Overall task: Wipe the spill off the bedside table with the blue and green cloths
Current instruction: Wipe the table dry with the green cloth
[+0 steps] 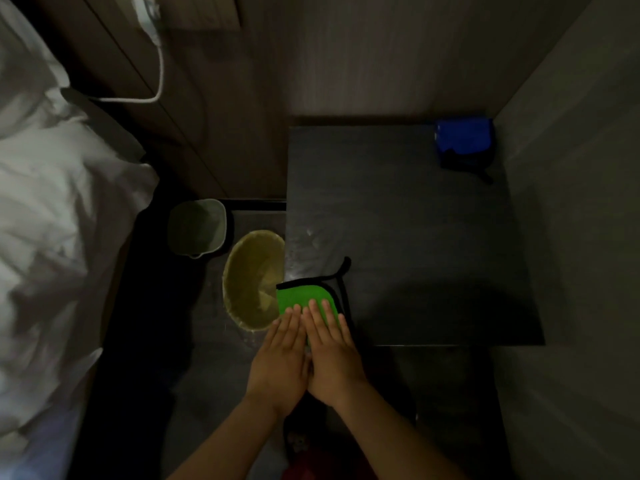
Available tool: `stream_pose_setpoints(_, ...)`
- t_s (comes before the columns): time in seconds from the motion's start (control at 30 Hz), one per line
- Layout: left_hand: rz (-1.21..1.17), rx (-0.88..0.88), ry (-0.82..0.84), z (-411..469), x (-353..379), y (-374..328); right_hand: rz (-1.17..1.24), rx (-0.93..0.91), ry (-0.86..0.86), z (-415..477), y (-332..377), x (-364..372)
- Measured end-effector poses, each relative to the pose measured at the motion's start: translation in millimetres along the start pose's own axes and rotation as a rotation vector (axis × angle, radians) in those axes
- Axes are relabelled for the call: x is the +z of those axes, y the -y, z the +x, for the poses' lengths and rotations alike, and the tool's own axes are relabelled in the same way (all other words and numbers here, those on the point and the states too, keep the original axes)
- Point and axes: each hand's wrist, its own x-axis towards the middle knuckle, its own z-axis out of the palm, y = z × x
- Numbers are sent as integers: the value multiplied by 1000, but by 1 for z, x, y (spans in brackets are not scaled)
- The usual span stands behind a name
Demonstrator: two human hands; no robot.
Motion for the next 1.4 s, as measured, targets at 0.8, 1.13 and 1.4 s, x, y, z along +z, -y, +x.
stream_pose_setpoints(0.8, 49, 201, 100, 112, -3, -92, -170, 211, -52, 17, -116, -53)
stream_pose_setpoints(1.13, -23, 110, 58, 79, -16, 23, -180, 101, -1, 70, -17, -24)
stream_pose_setpoints(1.4, 28, 137, 91, 77, -24, 53, -71, 95, -46, 79, 13, -19)
